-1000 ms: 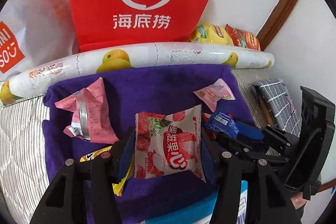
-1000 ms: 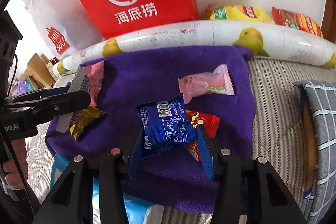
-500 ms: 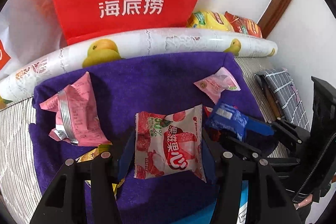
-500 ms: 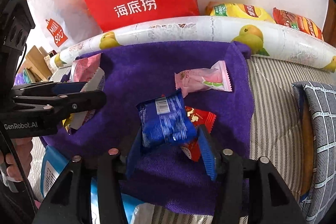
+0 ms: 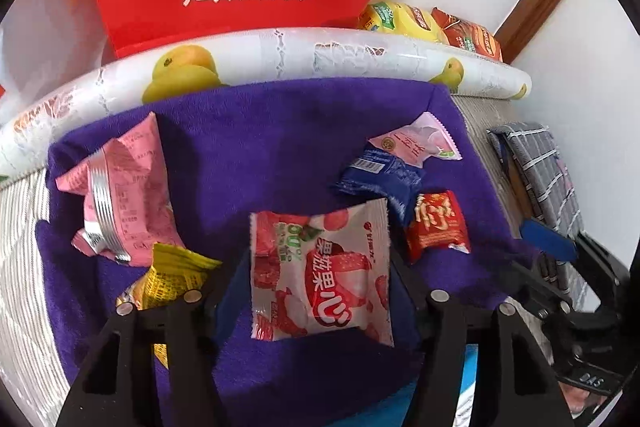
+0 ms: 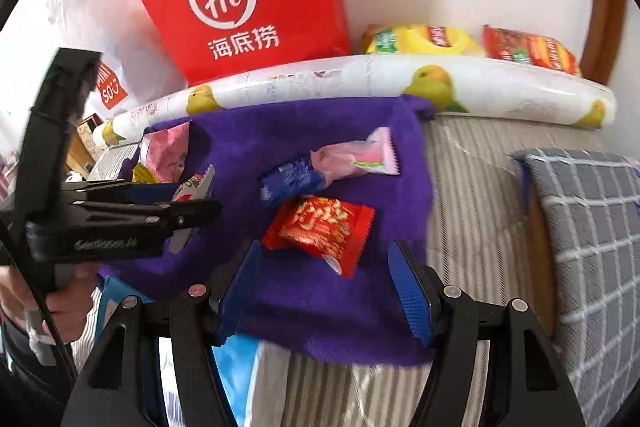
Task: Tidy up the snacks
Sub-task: 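Open both tools to drop the pink bag and blue packet onto the towel, then withdraw both open tools from the purple towel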
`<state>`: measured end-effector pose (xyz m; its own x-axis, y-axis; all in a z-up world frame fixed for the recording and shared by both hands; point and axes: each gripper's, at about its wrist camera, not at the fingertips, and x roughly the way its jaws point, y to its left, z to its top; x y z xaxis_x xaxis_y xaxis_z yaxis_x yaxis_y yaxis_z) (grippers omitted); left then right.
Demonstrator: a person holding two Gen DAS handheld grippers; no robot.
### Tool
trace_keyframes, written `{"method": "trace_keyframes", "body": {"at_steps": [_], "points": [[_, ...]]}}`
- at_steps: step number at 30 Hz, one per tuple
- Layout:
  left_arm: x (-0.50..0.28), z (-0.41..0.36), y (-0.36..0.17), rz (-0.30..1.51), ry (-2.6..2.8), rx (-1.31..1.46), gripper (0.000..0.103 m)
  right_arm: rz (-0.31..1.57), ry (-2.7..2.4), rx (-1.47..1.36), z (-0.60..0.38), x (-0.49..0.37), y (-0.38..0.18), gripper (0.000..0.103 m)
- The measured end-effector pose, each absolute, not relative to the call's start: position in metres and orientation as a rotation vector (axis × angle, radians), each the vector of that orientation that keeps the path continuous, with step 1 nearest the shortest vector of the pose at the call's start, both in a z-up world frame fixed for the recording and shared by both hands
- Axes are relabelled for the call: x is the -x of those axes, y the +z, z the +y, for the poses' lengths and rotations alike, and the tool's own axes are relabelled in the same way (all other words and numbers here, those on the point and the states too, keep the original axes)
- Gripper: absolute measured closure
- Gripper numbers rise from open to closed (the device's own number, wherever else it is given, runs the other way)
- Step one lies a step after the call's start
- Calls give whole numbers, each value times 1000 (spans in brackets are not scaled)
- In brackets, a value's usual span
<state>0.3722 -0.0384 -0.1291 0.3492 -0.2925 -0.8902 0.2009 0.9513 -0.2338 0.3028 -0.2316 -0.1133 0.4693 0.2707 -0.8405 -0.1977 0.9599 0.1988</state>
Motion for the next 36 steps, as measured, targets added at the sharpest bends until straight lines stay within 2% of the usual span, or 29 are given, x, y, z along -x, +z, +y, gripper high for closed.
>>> {"method": "trace_keyframes", "body": {"at_steps": [5,18,36], "points": [[-361,-45,-115,1149,-332,67,29,1027,236,-80,-243,-273,-98,37],[-264,-6,-43,1009,-306,50,29,1003,240,-150,-238,-182,-74,38],[-153,68,-61,1019,-112,137,29,1019,369,23,-194,-93,-103,38]]}}
